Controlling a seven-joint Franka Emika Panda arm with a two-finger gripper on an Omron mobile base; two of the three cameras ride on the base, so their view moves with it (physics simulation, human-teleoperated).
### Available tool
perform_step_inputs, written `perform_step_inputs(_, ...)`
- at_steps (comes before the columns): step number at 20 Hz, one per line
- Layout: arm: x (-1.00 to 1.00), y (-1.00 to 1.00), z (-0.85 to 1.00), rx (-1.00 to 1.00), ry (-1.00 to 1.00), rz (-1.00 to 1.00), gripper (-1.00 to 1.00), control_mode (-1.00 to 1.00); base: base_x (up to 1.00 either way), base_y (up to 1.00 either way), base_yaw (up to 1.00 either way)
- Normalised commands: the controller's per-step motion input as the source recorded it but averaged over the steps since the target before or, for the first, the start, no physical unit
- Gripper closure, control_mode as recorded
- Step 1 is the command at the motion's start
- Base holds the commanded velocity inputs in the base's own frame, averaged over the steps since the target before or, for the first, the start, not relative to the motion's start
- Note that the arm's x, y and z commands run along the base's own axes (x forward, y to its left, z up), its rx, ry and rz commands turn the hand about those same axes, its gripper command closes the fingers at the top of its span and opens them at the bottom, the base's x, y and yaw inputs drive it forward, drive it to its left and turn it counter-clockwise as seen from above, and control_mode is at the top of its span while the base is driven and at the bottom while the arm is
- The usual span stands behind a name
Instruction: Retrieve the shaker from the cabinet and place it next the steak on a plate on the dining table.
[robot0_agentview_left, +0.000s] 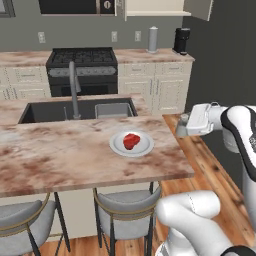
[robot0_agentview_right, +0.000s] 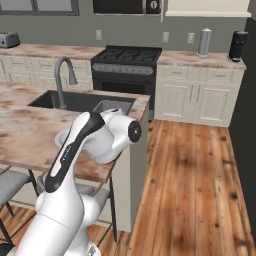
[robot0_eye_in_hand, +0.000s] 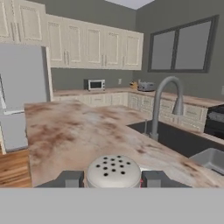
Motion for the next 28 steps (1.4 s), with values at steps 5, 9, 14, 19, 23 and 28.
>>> perform_step_inputs(5,0.18,0.0,-0.27,0.0,-0.01,0.02,1.0,-1.0,0.0,0.0,0.0)
perform_step_inputs(9,0.33,0.0,-0.23,0.0,0.0,0.0,1.0,-1.0,0.0,0.0,0.0)
perform_step_inputs(14,0.35,-0.02,-0.28,0.0,0.0,0.0,1.0,-1.0,0.0,0.0,0.0)
perform_step_inputs(19,0.17,-0.17,-0.3,0.04,0.0,0.0,1.0,-1.0,0.0,0.0,0.0)
perform_step_inputs(23,0.19,-0.12,-0.26,0.04,0.0,0.0,1.0,-1.0,0.0,0.0,0.0)
perform_step_inputs(28,0.25,-0.01,-0.18,0.02,0.0,0.0,1.0,-1.0,0.0,0.0,0.0)
